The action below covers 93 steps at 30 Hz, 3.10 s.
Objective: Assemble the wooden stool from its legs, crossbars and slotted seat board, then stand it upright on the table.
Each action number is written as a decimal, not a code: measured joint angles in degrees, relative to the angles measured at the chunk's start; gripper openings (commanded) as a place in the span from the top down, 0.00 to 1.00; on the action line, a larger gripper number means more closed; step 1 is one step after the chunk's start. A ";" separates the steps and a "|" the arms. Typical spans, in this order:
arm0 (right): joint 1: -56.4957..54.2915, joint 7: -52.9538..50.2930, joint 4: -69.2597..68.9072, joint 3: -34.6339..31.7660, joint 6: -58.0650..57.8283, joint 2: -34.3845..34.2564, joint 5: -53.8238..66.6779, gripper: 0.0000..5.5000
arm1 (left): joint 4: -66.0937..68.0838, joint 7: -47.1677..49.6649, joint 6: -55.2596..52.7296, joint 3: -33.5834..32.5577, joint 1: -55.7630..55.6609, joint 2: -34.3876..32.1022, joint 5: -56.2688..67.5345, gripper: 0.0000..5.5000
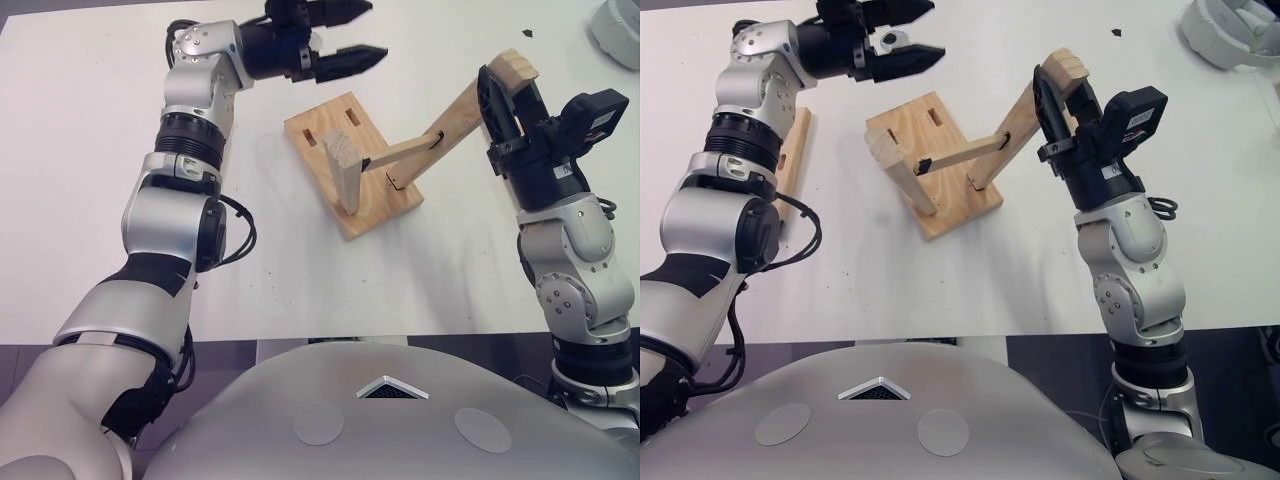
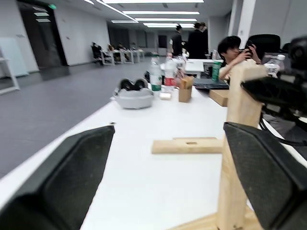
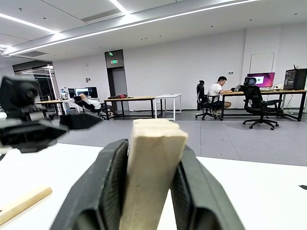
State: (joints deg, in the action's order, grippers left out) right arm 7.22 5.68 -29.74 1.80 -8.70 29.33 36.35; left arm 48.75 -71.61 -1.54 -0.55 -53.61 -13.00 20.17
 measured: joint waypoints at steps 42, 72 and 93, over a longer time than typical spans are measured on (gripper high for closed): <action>-36.03 6.53 -12.50 7.74 -60.74 -2.98 -12.70 0.34 | -95.22 52.81 -40.76 9.73 36.17 -3.99 6.12 0.24; -27.86 7.02 -12.74 -4.54 -51.44 -5.48 -14.29 0.34 | -85.37 56.60 -33.84 12.03 36.42 -5.07 -7.69 0.24; -13.53 13.71 -1.00 1.02 -21.56 -7.49 -17.28 0.34 | -73.22 59.61 -24.72 8.40 40.03 2.38 -11.76 0.24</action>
State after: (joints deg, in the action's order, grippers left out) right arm -6.31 19.39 -30.74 2.81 -30.26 21.83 19.07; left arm -24.47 -12.00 -26.26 7.85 -13.58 -10.61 8.40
